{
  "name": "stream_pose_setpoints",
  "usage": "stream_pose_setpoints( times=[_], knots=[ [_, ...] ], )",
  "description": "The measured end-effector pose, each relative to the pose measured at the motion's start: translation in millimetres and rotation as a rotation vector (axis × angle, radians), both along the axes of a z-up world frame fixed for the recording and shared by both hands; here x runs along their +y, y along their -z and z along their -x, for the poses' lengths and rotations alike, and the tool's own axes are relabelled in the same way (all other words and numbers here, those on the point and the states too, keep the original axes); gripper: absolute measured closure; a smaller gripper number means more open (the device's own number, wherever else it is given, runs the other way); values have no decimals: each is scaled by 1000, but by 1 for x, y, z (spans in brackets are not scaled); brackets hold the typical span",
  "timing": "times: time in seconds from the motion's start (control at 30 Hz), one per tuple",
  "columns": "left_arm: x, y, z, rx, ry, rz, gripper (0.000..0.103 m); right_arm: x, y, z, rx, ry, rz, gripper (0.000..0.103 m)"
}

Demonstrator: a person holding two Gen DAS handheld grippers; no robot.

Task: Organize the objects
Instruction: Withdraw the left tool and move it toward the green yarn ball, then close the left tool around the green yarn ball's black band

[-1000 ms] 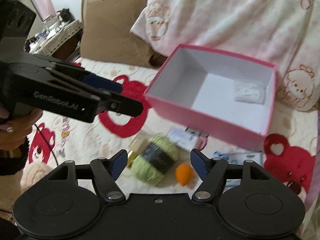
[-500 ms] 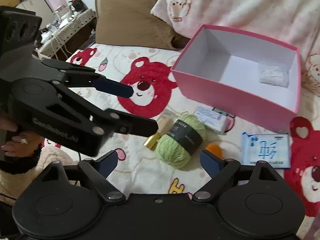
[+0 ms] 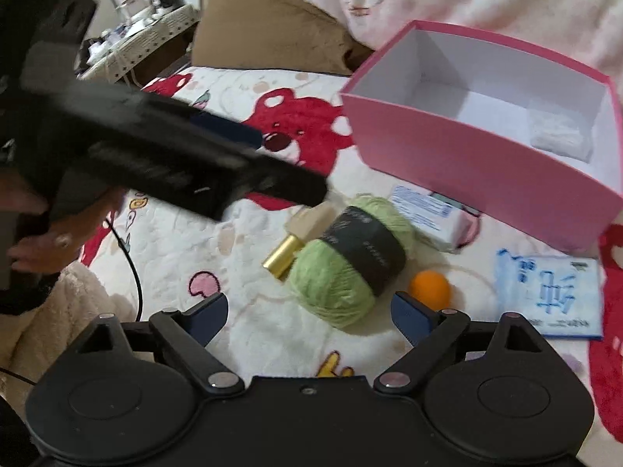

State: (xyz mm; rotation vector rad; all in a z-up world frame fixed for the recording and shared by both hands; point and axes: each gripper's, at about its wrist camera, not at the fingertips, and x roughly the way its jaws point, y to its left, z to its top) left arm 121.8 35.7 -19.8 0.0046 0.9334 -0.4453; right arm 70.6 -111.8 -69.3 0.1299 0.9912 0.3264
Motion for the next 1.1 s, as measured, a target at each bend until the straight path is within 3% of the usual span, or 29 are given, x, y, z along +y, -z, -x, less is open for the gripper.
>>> stream_pose_setpoints(
  times=[0.17,0.37,0.63,0.73,1.0,1.1],
  knots=[
    [5,22,-6,51,-5,20,17,21,16,-5,-27,-52,49,10],
    [11,54,-11,125,-26,70,19,31,37,-10,-79,20,109,10],
    [10,79,-15,134,-21,117,20,43,61,-9,-138,79,225,10],
    [1,85,-11,113,-2,62,24,45,68,-10,-147,104,236,10],
    [6,93,-18,160,-21,172,45,51,81,-21,-135,131,272,10],
    [10,100,-21,194,-27,226,47,50,86,-29,-110,159,272,10]
  ],
)
